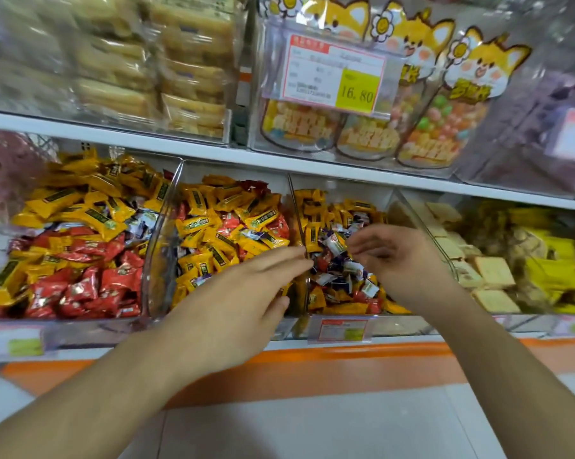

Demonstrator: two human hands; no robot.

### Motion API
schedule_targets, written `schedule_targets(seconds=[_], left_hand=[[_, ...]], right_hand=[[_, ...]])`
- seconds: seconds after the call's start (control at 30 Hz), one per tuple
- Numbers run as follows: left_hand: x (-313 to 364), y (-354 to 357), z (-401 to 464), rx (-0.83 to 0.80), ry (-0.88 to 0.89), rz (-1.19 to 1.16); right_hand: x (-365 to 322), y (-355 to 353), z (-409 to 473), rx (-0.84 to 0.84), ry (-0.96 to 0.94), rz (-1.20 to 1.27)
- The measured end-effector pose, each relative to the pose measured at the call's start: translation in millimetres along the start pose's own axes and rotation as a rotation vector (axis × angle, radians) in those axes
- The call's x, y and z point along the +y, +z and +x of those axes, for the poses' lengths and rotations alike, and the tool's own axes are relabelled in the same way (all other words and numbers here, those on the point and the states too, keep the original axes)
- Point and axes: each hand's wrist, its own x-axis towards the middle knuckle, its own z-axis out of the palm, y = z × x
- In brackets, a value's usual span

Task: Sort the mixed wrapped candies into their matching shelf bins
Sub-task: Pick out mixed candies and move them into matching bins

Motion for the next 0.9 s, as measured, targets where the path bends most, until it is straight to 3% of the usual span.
schedule_targets(seconds=[0.2, 0.47, 0.57, 0.7, 0.8, 0.9], left_hand=[[5.7, 10.9, 5.1, -0.058, -0.009, -0.016], [3.9, 10.6, 6.6, -0.041, -0.018, -0.032], [2.7, 11.5, 6.9, -0.030, -0.016, -0.035], [2.2, 11.5, 5.7, 0.011, -0.015, -0.064], [5.5, 8.7, 7.0, 0.074, -0.047, -0.105], [9.5, 3.1, 9.6, 0.208, -0.114, -0.236]], right_hand=[[0.3, -2.8, -9.5, -0.234, -0.006, -0.169], [-5.2, 12.6, -9.0, -0.295, -0.017, -0.260], [-4.4, 18.0, -6.3, -0.241, -0.061, -0.301], [-2.8, 4.2, -2.5, -0.049, 0.001, -0.278], [-12.7, -4.3, -6.6, 0.032, 0.003, -0.126], [-38.8, 2.7, -15.0, -0.023, -0.017, 0.104]])
